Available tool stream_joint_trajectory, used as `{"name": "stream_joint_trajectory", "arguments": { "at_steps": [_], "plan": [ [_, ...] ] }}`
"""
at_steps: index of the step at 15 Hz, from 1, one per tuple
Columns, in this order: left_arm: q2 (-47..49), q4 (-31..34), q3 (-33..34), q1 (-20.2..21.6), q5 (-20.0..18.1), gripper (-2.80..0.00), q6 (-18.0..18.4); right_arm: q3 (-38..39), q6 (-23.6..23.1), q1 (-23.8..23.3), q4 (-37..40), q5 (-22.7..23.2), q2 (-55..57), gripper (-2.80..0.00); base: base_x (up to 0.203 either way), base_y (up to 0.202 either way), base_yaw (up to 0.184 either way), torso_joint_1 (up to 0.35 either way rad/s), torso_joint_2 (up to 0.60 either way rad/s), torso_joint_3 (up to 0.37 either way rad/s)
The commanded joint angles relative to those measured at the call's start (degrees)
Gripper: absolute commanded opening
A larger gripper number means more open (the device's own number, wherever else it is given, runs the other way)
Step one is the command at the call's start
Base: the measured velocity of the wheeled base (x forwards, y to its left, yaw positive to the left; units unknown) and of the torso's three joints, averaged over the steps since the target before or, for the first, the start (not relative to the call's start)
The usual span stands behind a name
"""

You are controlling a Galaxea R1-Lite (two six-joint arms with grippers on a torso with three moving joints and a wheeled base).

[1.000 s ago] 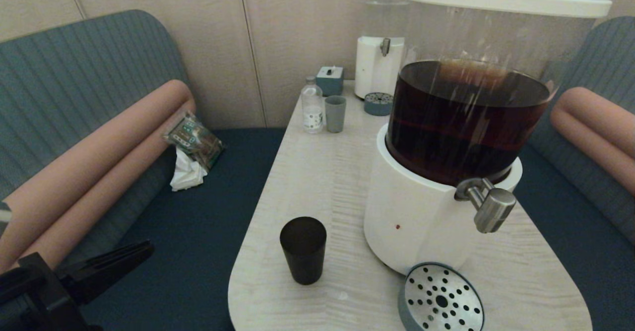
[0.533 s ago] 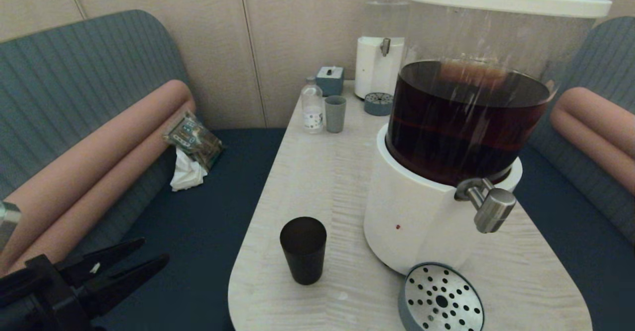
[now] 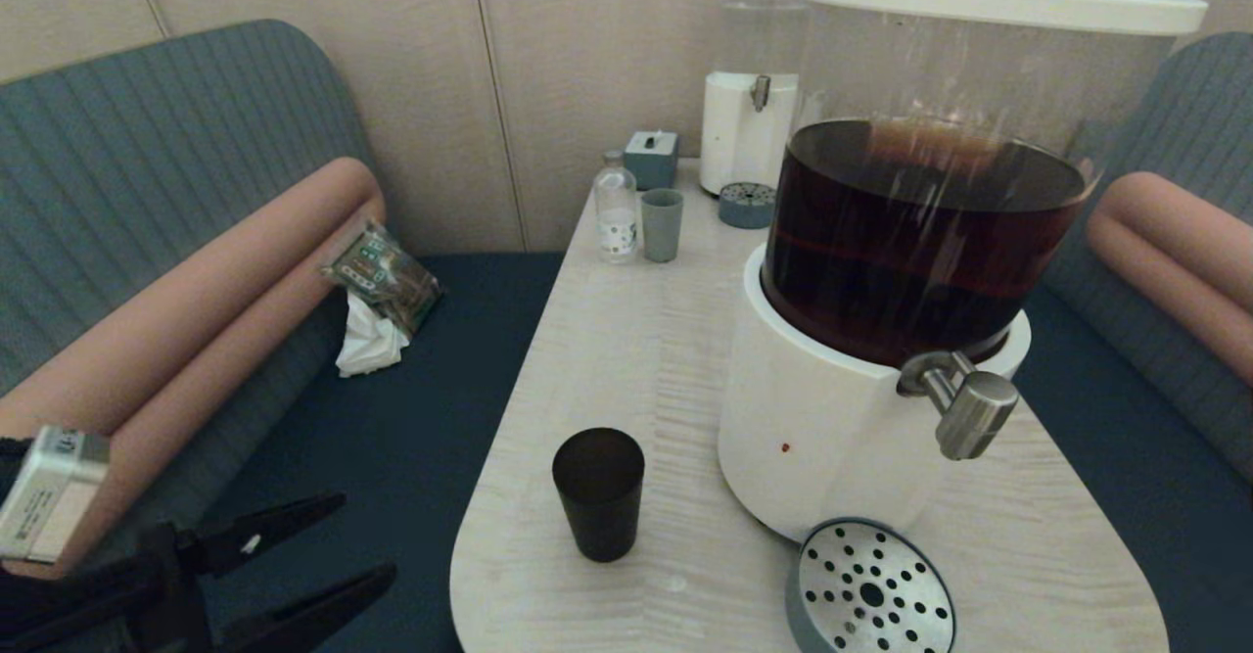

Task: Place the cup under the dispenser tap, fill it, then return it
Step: Pick up the cup

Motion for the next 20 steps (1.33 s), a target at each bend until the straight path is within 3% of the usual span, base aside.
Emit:
{"name": "stream_joint_trajectory", "arguments": {
  "at_steps": [1, 4, 8, 9, 11, 14, 20],
  "plan": [
    [6.0, -7.2, 2.5, 0.2, -5.4, 0.0, 0.0, 0.4, 0.0, 0.0, 0.0, 0.0, -0.3, -2.8, 0.0, 0.0, 0.0, 0.0, 0.0, 0.0],
    [14.1, -18.3, 4.8, 0.3, -8.1, 0.0, 0.4, 0.4, 0.0, 0.0, 0.0, 0.0, -0.3, -2.8, 0.0, 0.0, 0.0, 0.0, 0.0, 0.0],
    [23.1, -28.7, 5.1, 0.2, -9.4, 0.0, 1.7, 0.4, 0.0, 0.0, 0.0, 0.0, -0.3, -2.8, 0.0, 0.0, 0.0, 0.0, 0.0, 0.0],
    [24.7, -29.6, 5.3, 0.2, -10.7, 0.0, 2.7, 0.4, 0.0, 0.0, 0.0, 0.0, -0.3, -2.8, 0.0, 0.0, 0.0, 0.0, 0.0, 0.0],
    [28.4, -29.2, 5.3, 0.2, -14.1, 0.0, 8.5, 0.4, 0.0, 0.0, 0.0, 0.0, -0.3, -2.8, 0.0, 0.0, 0.0, 0.0, 0.0, 0.0],
    [32.7, -26.7, 2.3, 0.2, -16.2, 0.0, 13.6, 0.4, 0.0, 0.0, 0.0, 0.0, -0.3, -2.8, 0.0, 0.0, 0.0, 0.0, 0.0, 0.0],
    [38.9, -25.4, -6.6, 0.0, -17.0, 0.0, 14.7, 0.4, 0.0, 0.0, 0.0, 0.0, -0.3, -2.8, 0.0, 0.0, 0.0, 0.0, 0.0, 0.0]
  ]
}}
